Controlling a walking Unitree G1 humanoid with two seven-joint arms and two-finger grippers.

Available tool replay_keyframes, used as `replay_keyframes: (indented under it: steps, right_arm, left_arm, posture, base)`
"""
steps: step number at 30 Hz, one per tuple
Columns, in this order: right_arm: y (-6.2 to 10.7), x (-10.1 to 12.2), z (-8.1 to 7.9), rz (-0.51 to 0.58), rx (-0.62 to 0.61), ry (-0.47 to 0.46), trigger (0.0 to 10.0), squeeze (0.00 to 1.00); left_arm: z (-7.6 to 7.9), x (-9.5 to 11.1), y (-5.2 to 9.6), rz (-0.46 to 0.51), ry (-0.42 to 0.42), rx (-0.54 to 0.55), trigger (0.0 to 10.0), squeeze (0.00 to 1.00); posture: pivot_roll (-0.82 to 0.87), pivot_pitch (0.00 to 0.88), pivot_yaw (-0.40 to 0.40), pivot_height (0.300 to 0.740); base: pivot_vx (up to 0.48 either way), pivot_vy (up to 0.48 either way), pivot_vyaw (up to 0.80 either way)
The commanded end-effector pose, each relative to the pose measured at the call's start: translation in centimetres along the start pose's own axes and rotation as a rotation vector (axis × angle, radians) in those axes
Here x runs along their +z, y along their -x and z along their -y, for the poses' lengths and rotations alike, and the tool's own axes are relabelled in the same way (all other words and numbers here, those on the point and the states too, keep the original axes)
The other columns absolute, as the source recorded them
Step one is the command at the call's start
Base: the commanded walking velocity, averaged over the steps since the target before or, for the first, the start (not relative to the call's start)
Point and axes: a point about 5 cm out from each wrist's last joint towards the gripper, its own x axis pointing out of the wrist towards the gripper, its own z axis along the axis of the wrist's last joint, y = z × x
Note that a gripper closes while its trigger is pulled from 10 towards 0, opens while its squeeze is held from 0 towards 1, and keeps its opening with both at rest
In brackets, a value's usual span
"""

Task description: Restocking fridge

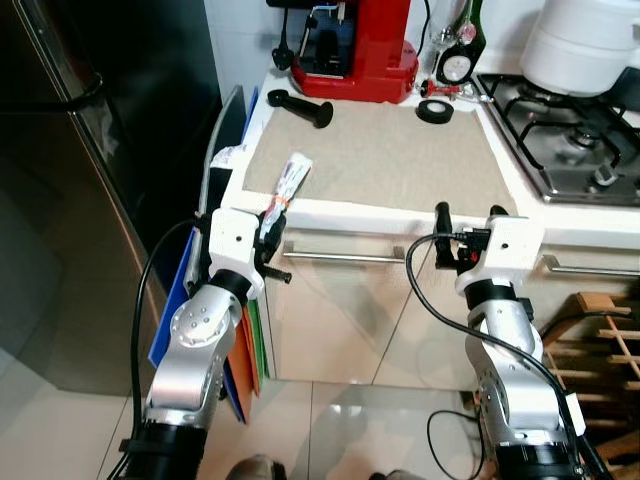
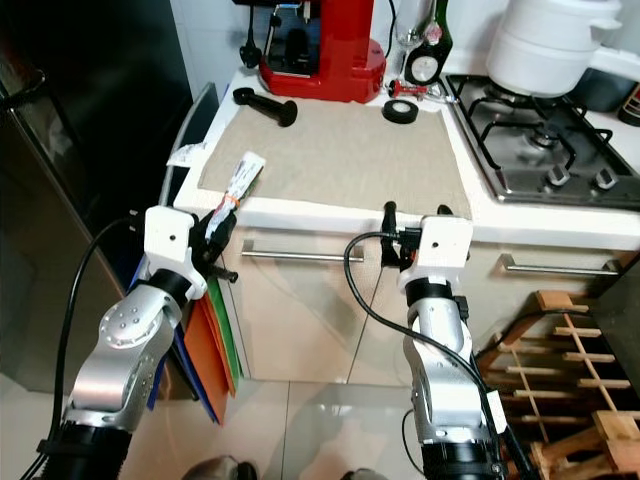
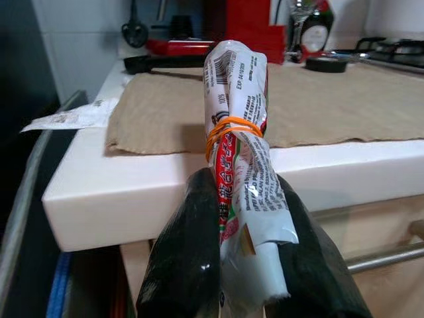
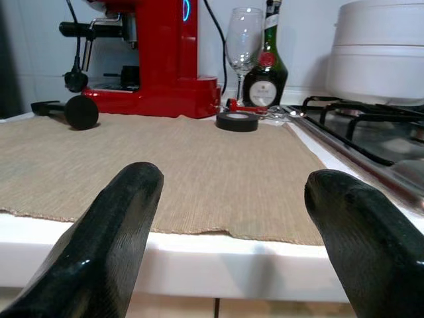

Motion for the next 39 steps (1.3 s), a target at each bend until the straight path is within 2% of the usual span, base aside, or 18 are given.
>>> replay_keyframes:
  steps: [1,13,39]
  right_arm:
    - [-0.05,-0.16,-0.03,-0.007,0.009,0.000,10.0,0.00]
    - [-0.03,-0.37,-0.37,-0.012,0.026,0.012,10.0,0.00]
    - [-0.41,-0.50,-0.62,-0.013,0.042,0.024,10.0,0.00]
  left_arm:
    - [-0.19,0.63,-0.40,0.023,0.001,0.014,10.0,0.00]
    - [-0.14,0.59,-0.84,0.010,-0.037,0.034,10.0,0.00]
    - [-0.27,0.52,-1.27,0.012,-0.045,0.055,10.0,0.00]
  posture:
    - [0.09,0.008,0.000,0.740]
    - [0.09,0.013,0.003,0.740]
    - [0.09,0.010,-0.001,0.740]
  base:
    - [0.000,0.000,0.00]
    - [0.000,0.000,0.00]
    - [-0.277,0.000,0.00]
